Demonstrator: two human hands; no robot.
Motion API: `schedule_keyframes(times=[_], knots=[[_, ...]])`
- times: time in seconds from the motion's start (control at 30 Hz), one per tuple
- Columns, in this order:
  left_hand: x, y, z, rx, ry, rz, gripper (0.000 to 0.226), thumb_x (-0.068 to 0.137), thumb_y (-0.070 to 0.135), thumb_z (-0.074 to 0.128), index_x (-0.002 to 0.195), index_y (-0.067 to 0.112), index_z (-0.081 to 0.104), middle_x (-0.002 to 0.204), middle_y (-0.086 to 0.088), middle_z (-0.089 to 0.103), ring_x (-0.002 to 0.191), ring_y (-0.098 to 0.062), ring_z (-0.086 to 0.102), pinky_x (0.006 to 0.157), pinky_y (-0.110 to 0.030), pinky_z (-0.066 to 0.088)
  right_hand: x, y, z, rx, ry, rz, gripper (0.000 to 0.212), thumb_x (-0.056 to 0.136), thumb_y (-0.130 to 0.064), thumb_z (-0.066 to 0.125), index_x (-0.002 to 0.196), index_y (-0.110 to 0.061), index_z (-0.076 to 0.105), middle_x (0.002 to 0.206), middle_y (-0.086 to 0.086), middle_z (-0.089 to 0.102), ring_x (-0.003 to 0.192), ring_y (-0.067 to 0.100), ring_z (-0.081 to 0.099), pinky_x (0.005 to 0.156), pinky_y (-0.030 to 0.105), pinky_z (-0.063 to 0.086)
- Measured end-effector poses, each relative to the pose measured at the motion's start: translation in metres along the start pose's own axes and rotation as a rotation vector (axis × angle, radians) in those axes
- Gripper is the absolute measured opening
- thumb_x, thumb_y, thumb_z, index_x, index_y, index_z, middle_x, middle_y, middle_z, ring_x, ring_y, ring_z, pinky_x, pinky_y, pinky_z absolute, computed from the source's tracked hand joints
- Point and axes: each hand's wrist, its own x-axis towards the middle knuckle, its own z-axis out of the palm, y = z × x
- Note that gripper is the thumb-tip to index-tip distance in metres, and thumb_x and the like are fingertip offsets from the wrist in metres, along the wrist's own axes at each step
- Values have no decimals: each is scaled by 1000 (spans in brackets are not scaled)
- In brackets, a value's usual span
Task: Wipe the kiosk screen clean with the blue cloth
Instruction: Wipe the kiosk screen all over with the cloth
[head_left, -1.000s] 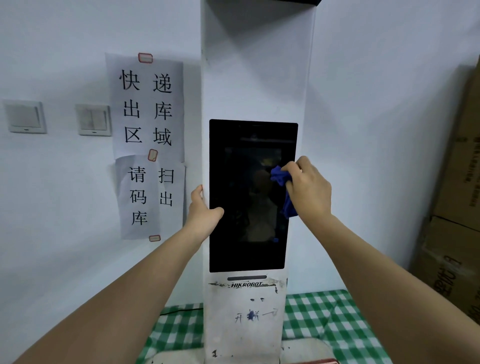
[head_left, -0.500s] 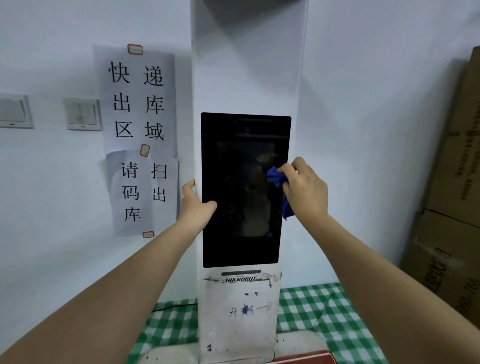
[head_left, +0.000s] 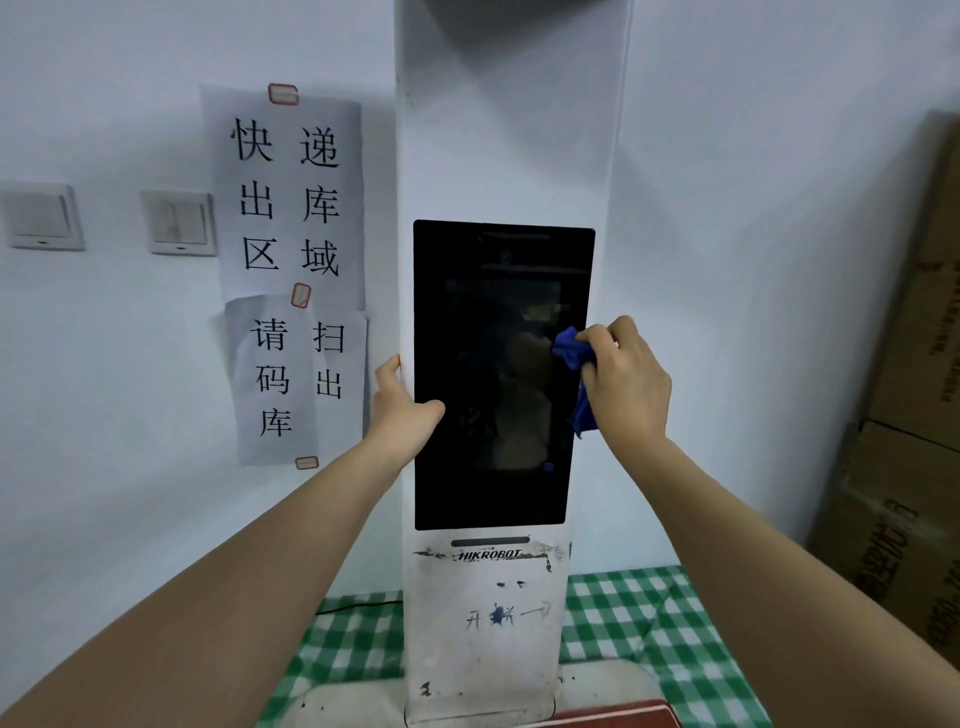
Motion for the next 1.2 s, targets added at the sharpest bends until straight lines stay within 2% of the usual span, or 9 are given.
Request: schedule_keyframes(times=[0.23, 0.37, 0.53, 0.6, 0.67, 0.83, 1.0, 1.1, 1.2], knots=[[2, -2, -3, 4, -8, -3, 79, 89, 2, 50, 150, 25, 7, 147, -6, 35, 81, -8, 50, 55, -14, 34, -19, 7, 6, -27, -121, -67, 17, 78, 4, 56, 93, -5, 60, 86, 11, 52, 65, 29, 51, 44, 33, 43], [2, -2, -2, 1, -11, 0, 80, 89, 3, 52, 150, 25, 6, 146, -6, 35, 76, -5, 48, 55, -14, 33, 12, 4, -6, -51, -58, -83, 16, 81, 1, 55, 95, -6, 60, 90, 11, 53, 68, 28, 52, 46, 31, 42], [2, -2, -4, -5, -26, 8, 79, 89, 4, 52, 150, 25, 6, 145, -6, 37, 92, -12, 52, 59, -15, 36, 52, -7, -15, 6, 80, 33, 25, 81, 3, 52, 99, -10, 61, 93, 10, 52, 69, 25, 48, 48, 28, 33], [1, -2, -3, -4, -25, 8, 78, 90, 3, 51, 150, 25, 6, 146, -5, 35, 80, -7, 50, 56, -14, 34, 43, -7, -12, -5, 72, -1, 23, 80, 3, 53, 98, -9, 61, 91, 12, 52, 69, 27, 50, 47, 28, 33], [2, -3, -2, -2, -22, 16, 79, 90, 3, 51, 150, 25, 6, 148, -5, 32, 72, -4, 45, 55, -14, 33, 23, -4, -7, -8, 50, -51, 21, 78, 3, 56, 96, -7, 61, 88, 12, 51, 68, 28, 50, 45, 28, 34], [3, -5, -2, 1, -11, 9, 80, 89, 1, 51, 150, 26, 6, 148, -6, 33, 73, -3, 46, 55, -14, 33, -22, 7, 3, -64, -155, -88, 22, 72, 6, 62, 90, -6, 60, 85, 11, 52, 68, 29, 52, 42, 28, 37], [6, -11, -1, -24, 8, 18, 82, 86, 0, 53, 149, 30, 9, 149, -5, 32, 98, -16, 55, 58, -16, 38, 3, 6, -9, -18, -81, -62, 20, 77, 3, 56, 92, -9, 62, 88, 7, 52, 68, 24, 51, 47, 27, 35], [6, -14, 1, -42, -1, 17, 83, 87, -1, 52, 149, 32, 9, 141, -6, 40, 86, -12, 55, 59, -17, 39, 10, 0, -11, 51, 4, 28, 26, 78, 3, 53, 97, -14, 61, 88, 0, 48, 66, 18, 47, 47, 26, 36], [6, -18, 1, -32, -23, 21, 84, 88, 0, 51, 149, 35, 5, 129, -8, 50, 78, -11, 54, 61, -18, 43, -11, -4, 2, 33, -55, -5, 24, 78, 3, 57, 98, -12, 60, 88, 6, 50, 66, 24, 50, 45, 30, 42]])
